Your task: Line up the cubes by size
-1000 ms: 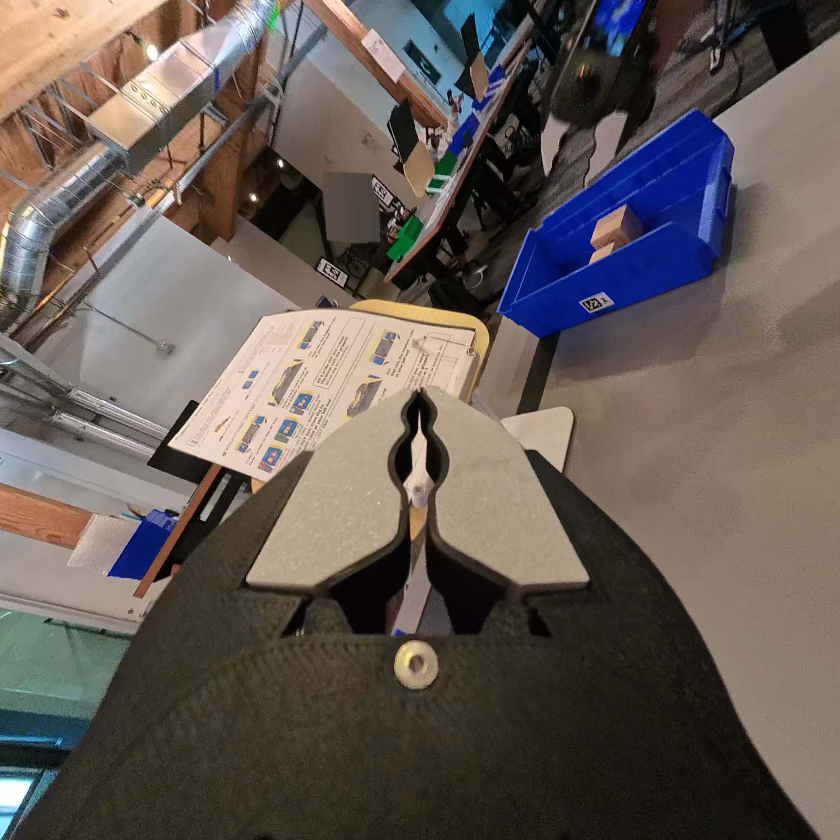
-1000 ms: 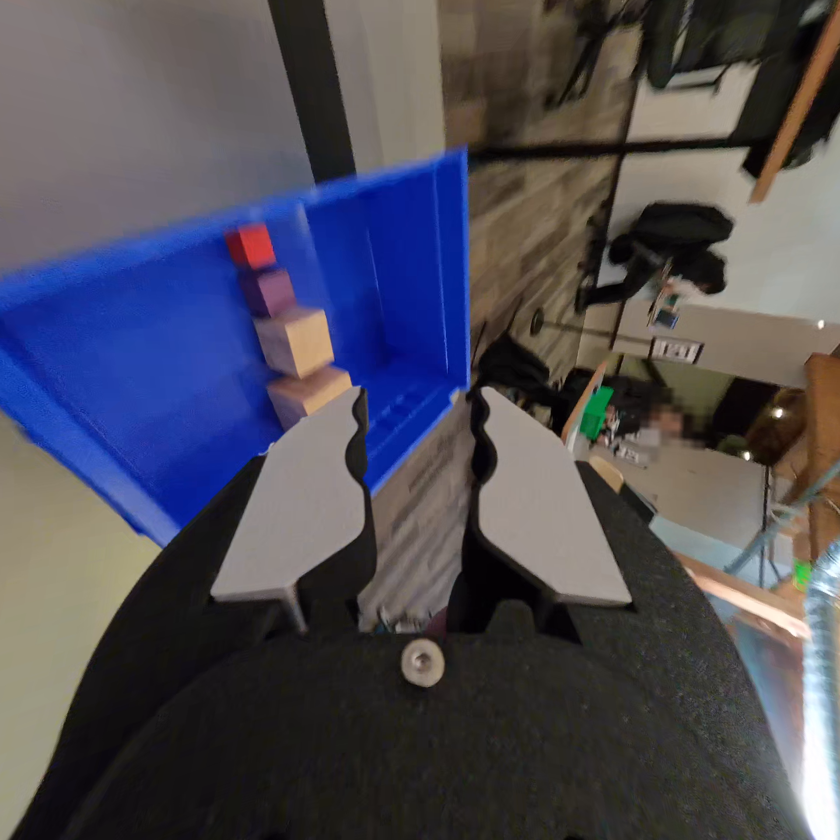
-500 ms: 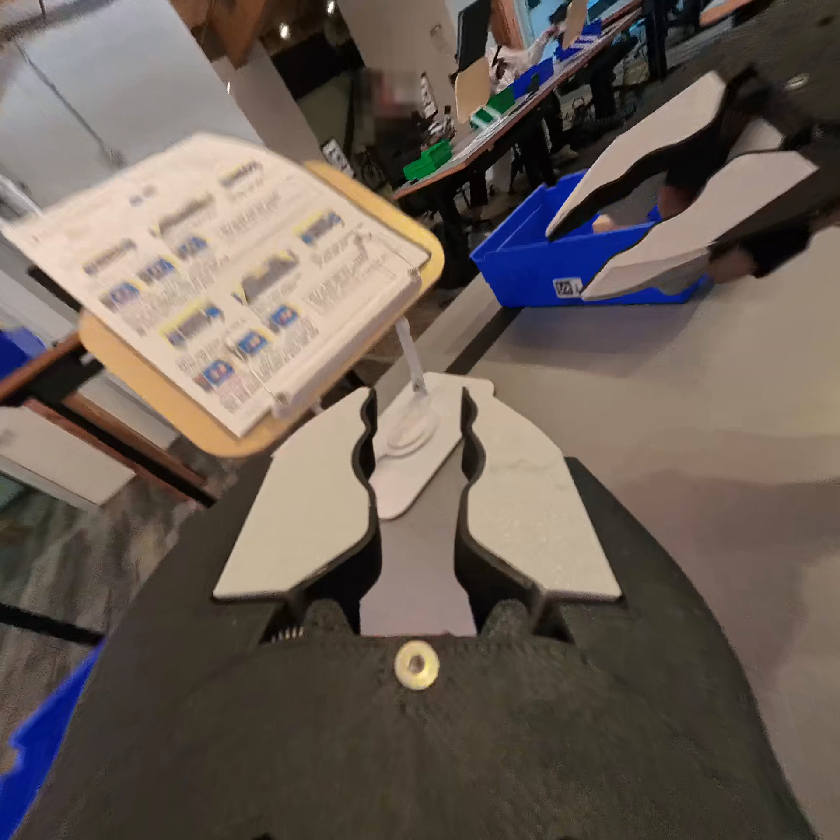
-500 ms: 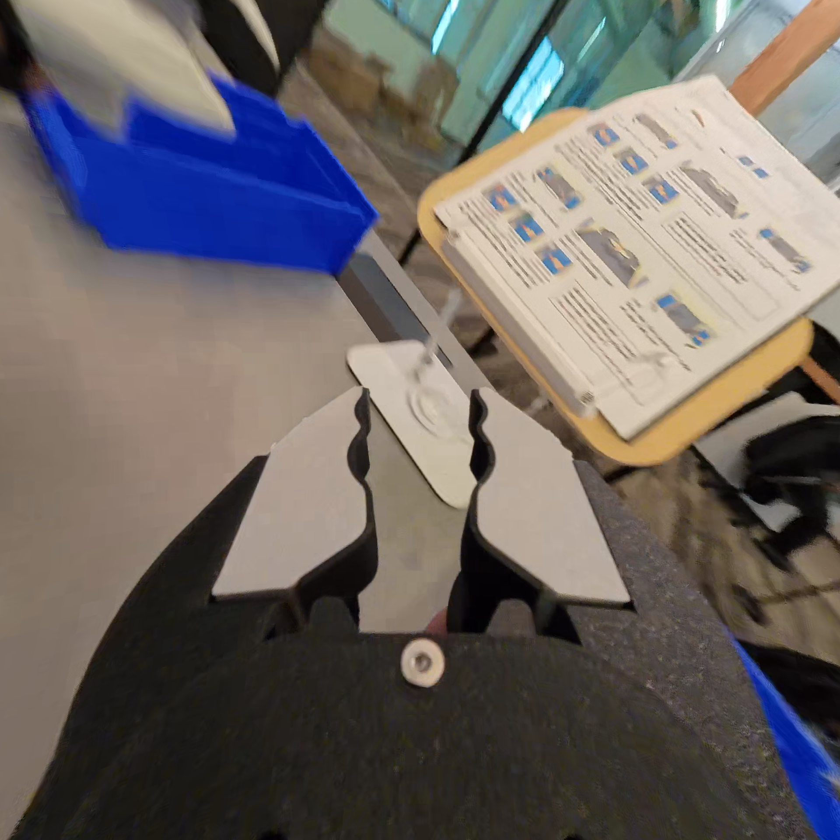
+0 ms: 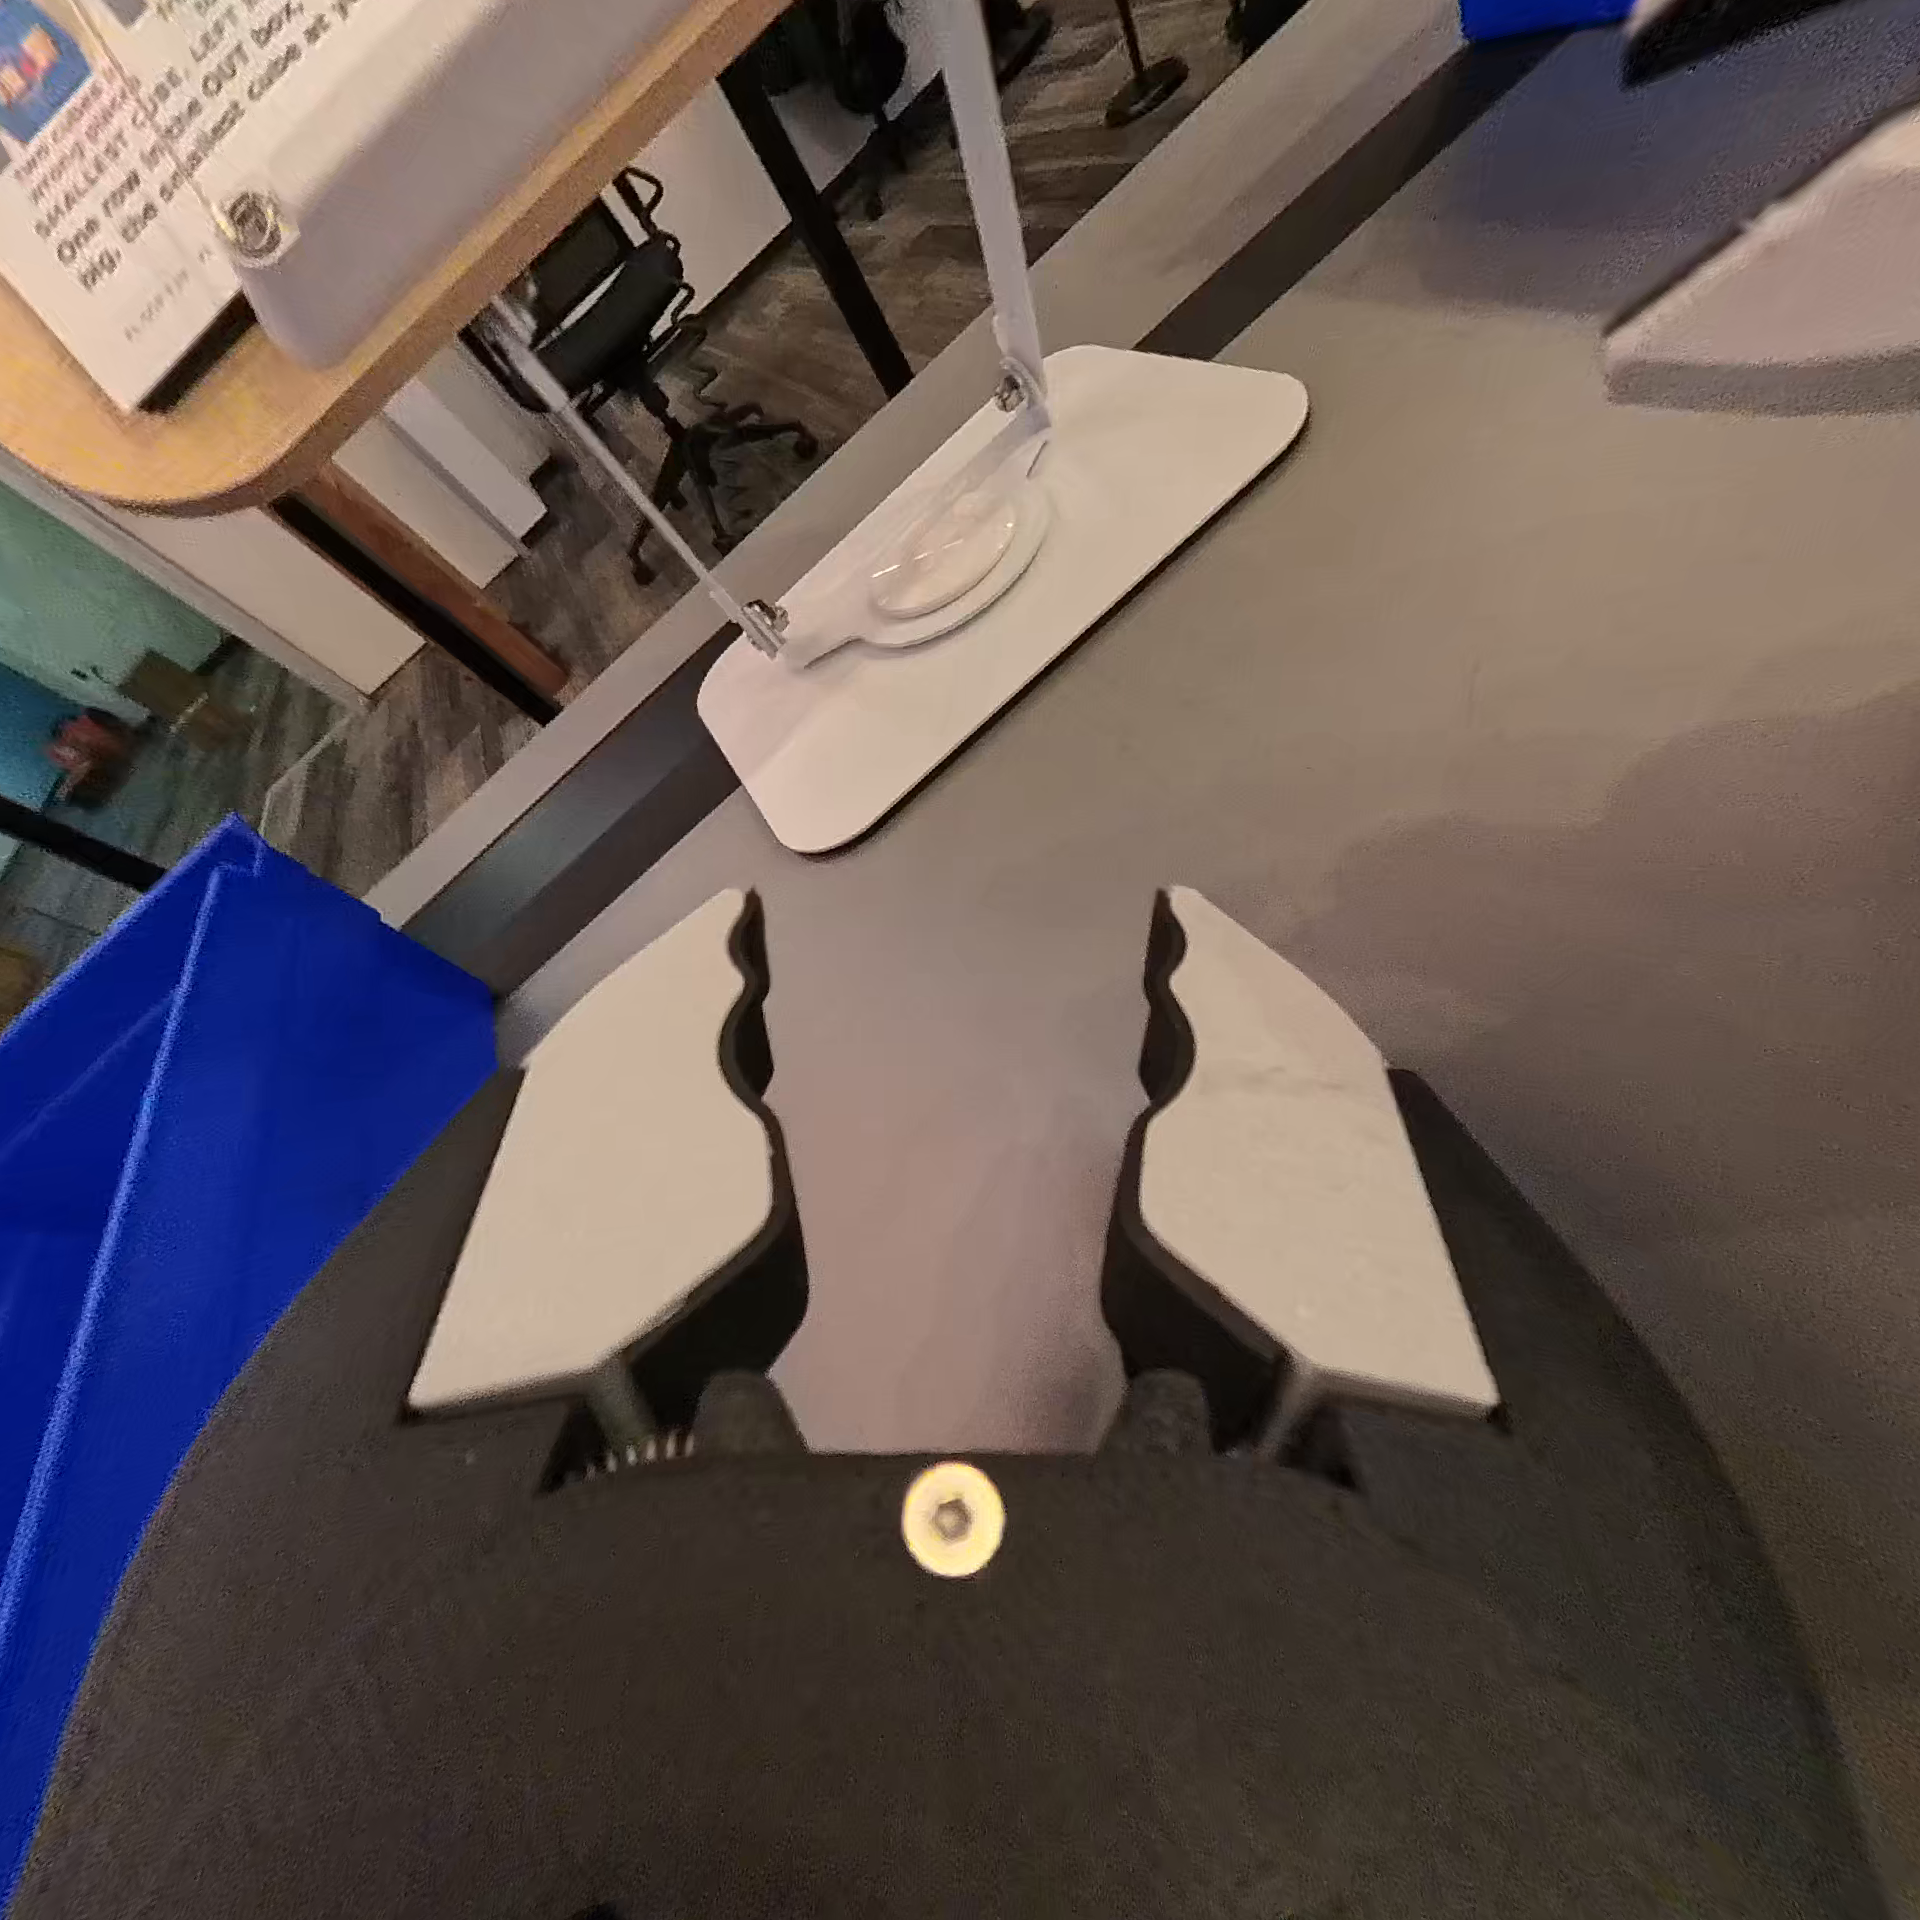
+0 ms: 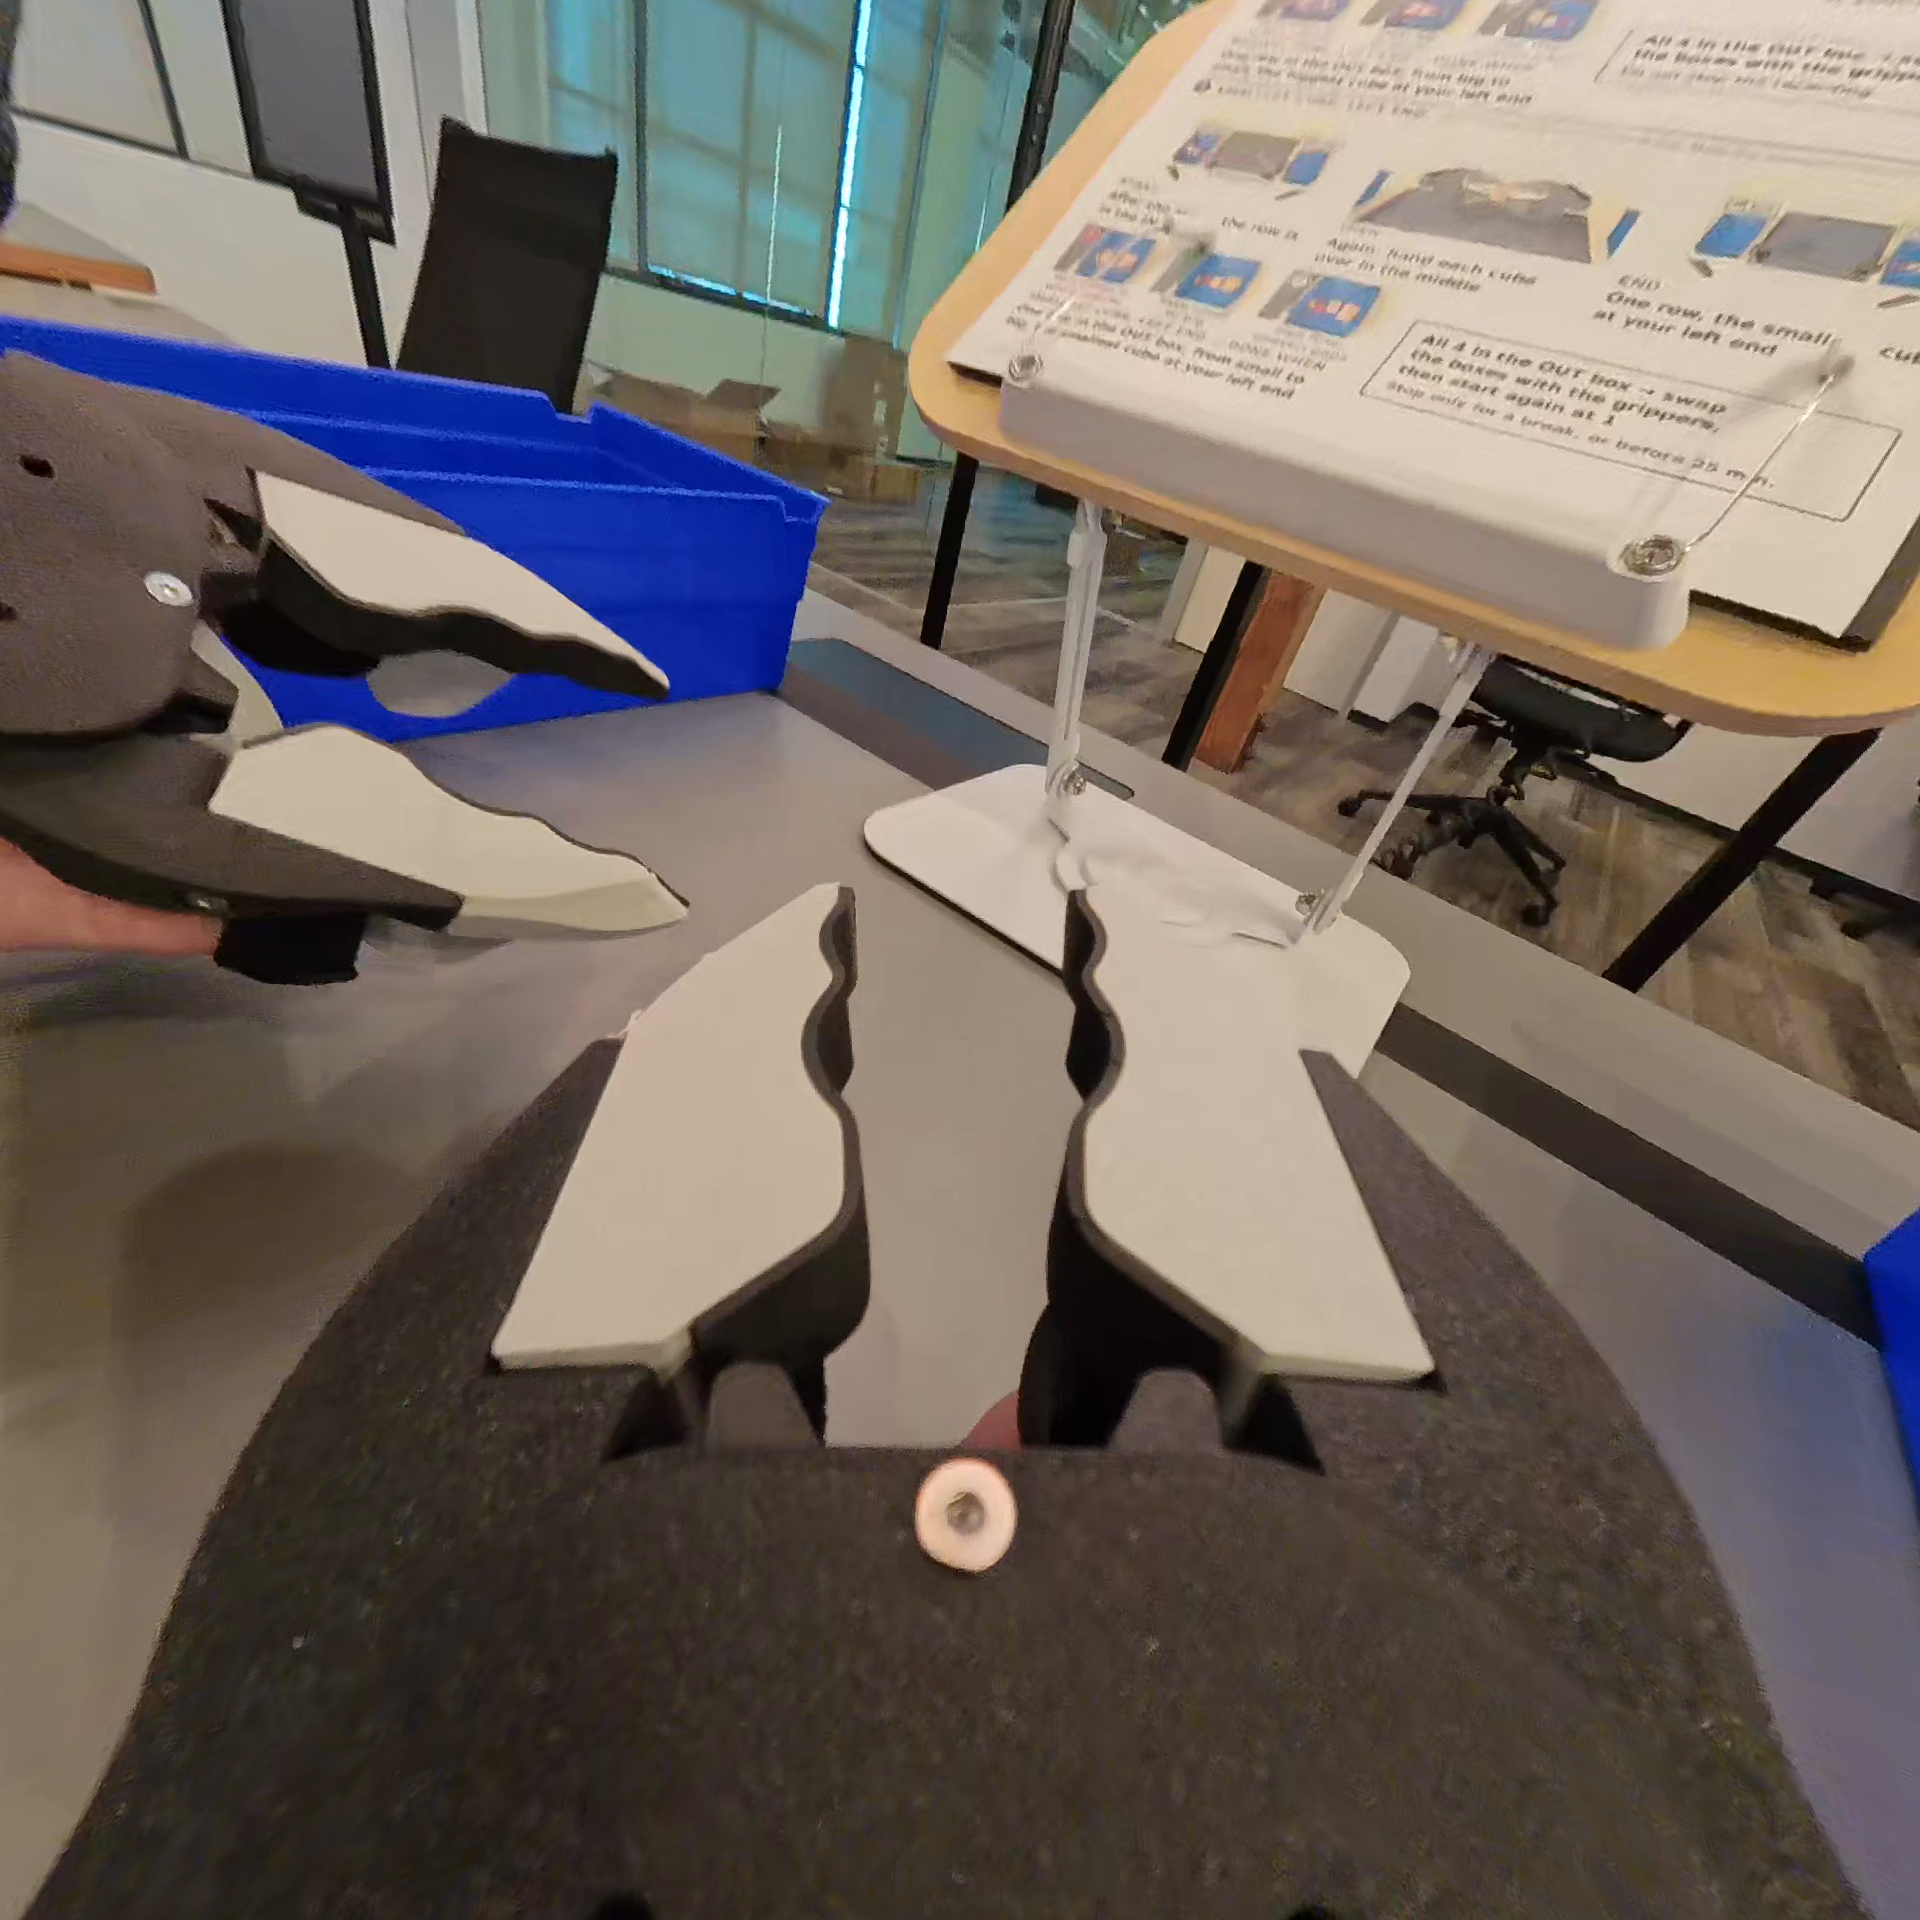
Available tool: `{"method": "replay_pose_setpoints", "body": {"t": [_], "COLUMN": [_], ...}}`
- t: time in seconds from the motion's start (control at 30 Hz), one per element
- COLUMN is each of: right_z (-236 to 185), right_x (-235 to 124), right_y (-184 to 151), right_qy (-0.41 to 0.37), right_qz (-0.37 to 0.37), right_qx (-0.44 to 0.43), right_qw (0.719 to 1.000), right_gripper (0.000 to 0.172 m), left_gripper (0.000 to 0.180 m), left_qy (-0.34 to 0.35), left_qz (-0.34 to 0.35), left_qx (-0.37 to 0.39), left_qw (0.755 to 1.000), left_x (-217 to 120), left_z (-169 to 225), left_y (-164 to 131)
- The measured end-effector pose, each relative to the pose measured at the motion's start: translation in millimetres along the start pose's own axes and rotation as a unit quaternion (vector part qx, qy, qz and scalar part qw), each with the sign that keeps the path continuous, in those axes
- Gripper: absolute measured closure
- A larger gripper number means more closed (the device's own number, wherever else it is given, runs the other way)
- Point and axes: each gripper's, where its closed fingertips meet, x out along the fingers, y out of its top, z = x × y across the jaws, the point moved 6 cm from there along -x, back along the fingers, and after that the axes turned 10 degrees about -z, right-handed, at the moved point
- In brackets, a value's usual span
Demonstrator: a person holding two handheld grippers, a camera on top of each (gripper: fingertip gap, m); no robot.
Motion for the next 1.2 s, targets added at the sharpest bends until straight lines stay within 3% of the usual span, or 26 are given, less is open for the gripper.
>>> {"method": "replay_pose_setpoints", "body": {"t": [0.33,0.8,1.2], "right_z": [-10.9,-25.9,-27.5], "right_x": [4.9,8.0,7.3], "right_y": [-2.8,-6.3,-6.5], "right_qy": [-0.010,-0.004,-0.004], "right_qz": [-0.019,-0.032,-0.029], "right_qx": [-0.061,-0.126,-0.132], "right_qw": [0.998,0.992,0.991], "right_gripper": [0.131,0.128,0.128], "left_gripper": [0.103,0.104,0.104], "left_qy": [-0.001,-0.002,-0.003], "left_qz": [-0.036,-0.035,-0.037], "left_qx": [-0.079,-0.071,-0.068], "left_qw": [0.996,0.997,0.997], "left_x": [8.8,8.4,8.9], "left_z": [-11.5,-9.1,-8.4], "left_y": [-16.1,-15.6,-15.7]}}
